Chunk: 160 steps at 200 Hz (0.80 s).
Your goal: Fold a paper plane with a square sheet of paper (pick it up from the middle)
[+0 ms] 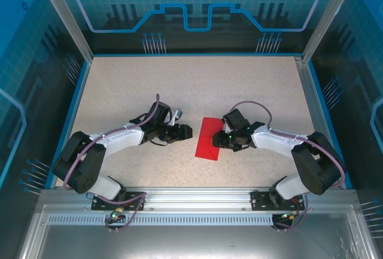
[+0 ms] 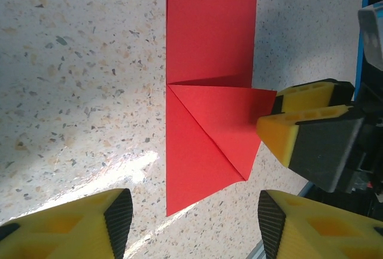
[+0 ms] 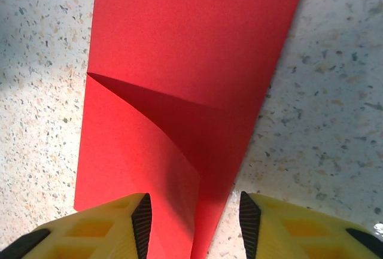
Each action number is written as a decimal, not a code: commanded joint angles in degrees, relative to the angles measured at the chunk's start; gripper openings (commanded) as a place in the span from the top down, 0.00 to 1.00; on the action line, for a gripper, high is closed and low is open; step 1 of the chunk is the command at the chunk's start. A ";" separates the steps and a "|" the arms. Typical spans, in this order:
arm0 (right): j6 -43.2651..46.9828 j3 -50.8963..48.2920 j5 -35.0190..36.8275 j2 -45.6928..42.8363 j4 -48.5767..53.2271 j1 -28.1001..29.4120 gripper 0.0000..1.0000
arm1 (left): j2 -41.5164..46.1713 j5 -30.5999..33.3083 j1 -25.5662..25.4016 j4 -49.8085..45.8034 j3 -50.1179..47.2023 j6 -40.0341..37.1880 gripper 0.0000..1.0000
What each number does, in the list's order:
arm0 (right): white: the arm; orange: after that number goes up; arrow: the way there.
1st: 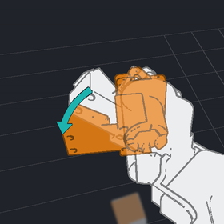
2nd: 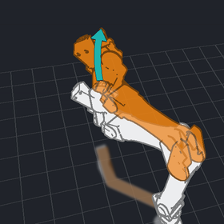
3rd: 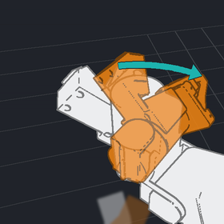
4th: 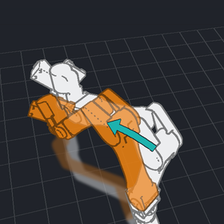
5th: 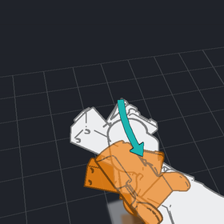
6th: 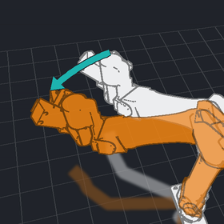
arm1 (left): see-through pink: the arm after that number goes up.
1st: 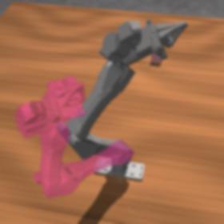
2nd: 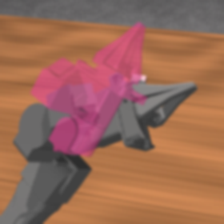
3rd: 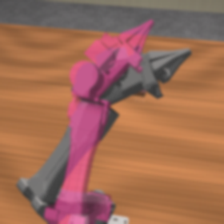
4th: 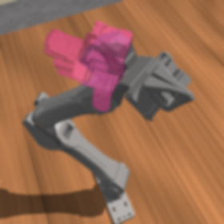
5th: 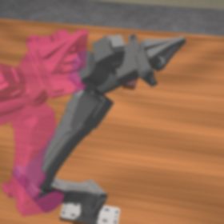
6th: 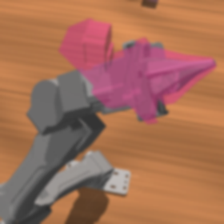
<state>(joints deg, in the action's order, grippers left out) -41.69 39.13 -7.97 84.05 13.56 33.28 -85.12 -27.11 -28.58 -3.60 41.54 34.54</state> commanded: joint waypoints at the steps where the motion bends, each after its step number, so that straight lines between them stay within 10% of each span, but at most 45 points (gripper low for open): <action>1: -0.76 -0.99 -5.02 0.79 -5.92 -0.82 0.58 | 0.48 -2.00 -0.48 1.83 -0.42 0.92 0.39; 160: -3.52 -1.95 -15.04 -0.20 -17.10 -2.75 0.97 | 4.33 -1.41 -0.48 2.26 -1.55 2.60 0.30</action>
<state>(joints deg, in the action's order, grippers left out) -43.77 37.47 -19.46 86.96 0.27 31.90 -83.09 -27.46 -28.69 -2.59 40.97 35.14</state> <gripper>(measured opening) 0.056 0.699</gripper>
